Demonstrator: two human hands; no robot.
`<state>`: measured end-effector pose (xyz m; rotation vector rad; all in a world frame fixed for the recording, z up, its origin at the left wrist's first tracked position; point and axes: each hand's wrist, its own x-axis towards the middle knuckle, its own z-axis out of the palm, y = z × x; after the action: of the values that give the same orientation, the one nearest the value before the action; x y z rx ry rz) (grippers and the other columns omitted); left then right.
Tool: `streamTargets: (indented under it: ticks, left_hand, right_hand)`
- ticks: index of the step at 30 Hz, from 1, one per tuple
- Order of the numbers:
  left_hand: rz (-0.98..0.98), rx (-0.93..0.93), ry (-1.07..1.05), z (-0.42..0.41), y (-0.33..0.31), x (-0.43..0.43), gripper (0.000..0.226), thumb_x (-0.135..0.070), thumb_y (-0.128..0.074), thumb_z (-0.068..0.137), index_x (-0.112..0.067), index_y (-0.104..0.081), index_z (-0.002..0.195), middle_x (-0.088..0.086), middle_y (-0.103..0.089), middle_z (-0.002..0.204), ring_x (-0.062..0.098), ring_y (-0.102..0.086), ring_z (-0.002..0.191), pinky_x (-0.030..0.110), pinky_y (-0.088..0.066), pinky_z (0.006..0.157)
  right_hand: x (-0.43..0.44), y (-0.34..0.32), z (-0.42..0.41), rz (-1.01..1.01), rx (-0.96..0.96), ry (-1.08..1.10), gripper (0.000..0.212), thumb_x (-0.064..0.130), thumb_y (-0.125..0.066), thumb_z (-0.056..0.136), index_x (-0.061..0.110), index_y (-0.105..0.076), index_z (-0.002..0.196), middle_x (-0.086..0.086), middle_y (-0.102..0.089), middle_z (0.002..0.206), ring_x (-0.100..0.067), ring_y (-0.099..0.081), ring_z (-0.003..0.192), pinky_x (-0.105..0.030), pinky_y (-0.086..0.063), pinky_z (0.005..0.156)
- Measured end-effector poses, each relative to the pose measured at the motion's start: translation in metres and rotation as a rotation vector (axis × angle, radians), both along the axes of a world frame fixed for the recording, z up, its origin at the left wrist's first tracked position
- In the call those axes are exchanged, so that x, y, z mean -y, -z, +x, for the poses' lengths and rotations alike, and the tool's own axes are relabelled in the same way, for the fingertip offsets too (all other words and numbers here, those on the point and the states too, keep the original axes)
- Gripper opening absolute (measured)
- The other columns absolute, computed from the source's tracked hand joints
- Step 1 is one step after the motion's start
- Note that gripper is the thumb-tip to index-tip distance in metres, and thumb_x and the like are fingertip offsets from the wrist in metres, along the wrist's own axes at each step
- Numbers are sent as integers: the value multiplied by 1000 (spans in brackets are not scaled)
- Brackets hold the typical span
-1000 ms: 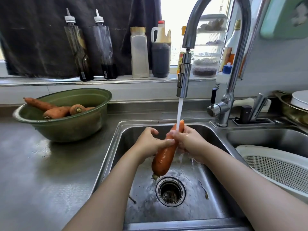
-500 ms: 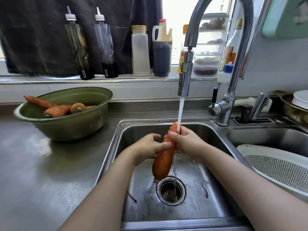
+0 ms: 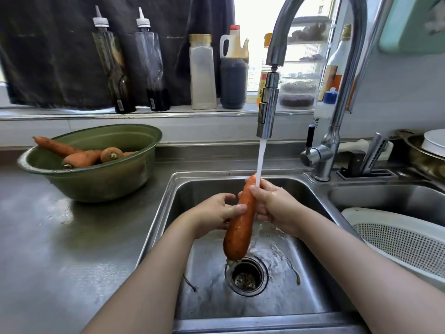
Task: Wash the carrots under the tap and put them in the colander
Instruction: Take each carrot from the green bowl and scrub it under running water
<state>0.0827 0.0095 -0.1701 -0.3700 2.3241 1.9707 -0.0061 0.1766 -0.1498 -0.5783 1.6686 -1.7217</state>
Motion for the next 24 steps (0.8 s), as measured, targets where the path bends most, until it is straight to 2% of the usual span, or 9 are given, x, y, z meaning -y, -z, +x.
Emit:
streamTargets:
  ticks: [4, 7, 10, 12, 14, 16, 18, 20, 24]
  left_hand:
    - [29, 13, 50, 0, 1, -3, 59, -32, -69, 97, -13, -44, 148, 4, -76, 109, 17, -72, 107, 35, -58, 90]
    - [44, 31, 61, 1, 3, 0, 53, -31, -66, 99, -14, -48, 146, 12, -70, 126, 25, -67, 119, 40, -57, 99]
    - [73, 68, 73, 0, 6, 1, 44, -31, -65, 100, -16, -55, 141, 14, -68, 131, 29, -64, 124, 47, -51, 108]
    - [71, 79, 73, -1, 6, -1, 41, -36, -67, 98, -16, -61, 134, 12, -70, 127, 30, -64, 123, 49, -48, 110]
    - [33, 71, 66, -2, 4, -3, 35, -38, -66, 98, -18, -65, 127, 9, -72, 120, 28, -66, 119, 47, -50, 108]
    - [-68, 40, 33, -2, -1, -5, 18, -33, -60, 104, -22, -66, 116, 6, -72, 111, 23, -67, 108, 43, -52, 102]
    - [-220, 17, 2, -2, -5, -2, 10, -31, -56, 106, -26, -64, 108, 5, -71, 110, 21, -66, 100, 45, -51, 100]
    - [-336, 39, 21, 1, -12, 2, 12, -39, -59, 103, -29, -62, 109, 6, -71, 113, 22, -68, 99, 50, -53, 103]
    - [-589, 109, 97, 9, -22, 7, 59, -57, -81, 77, -33, -52, 123, -4, -65, 114, 16, -66, 104, 42, -54, 96]
  right_hand:
    - [7, -6, 5, 14, 23, 126, 31, 31, -43, 110, 11, -64, 122, -16, -77, 99, -4, -54, 42, -19, -36, 39]
    - [3, -2, -1, 21, 42, 34, 35, 21, -45, 108, -2, -58, 131, -9, -53, 67, -9, -36, 44, -22, -31, 41]
    - [2, 4, -3, 33, 66, 7, 33, 13, -43, 106, 4, -56, 135, -11, -43, 67, -11, -35, 48, -25, -33, 46]
    - [3, 3, -1, 23, 50, 30, 30, 13, -46, 105, 2, -59, 130, -6, -52, 61, -13, -40, 47, -28, -41, 47]
    - [4, 0, 1, 7, 23, 46, 27, 12, -51, 103, -3, -61, 123, -16, -68, 75, -16, -46, 47, -33, -53, 49]
    - [3, -4, -3, 5, 18, 64, 22, 6, -51, 101, -8, -62, 113, -28, -71, 94, -20, -55, 50, -37, -61, 56]
    - [-2, -6, -10, 23, -1, 64, 16, 1, -51, 98, -8, -63, 103, -27, -68, 88, -22, -63, 56, -38, -63, 62]
    - [-9, -8, -14, 56, -53, 41, 14, 1, -60, 97, -7, -66, 106, -22, -71, 88, -24, -70, 65, -36, -63, 65]
    - [-16, -13, -15, 40, -58, 1, 22, 0, -62, 98, 2, -69, 119, -26, -76, 100, -33, -77, 85, -31, -65, 67]
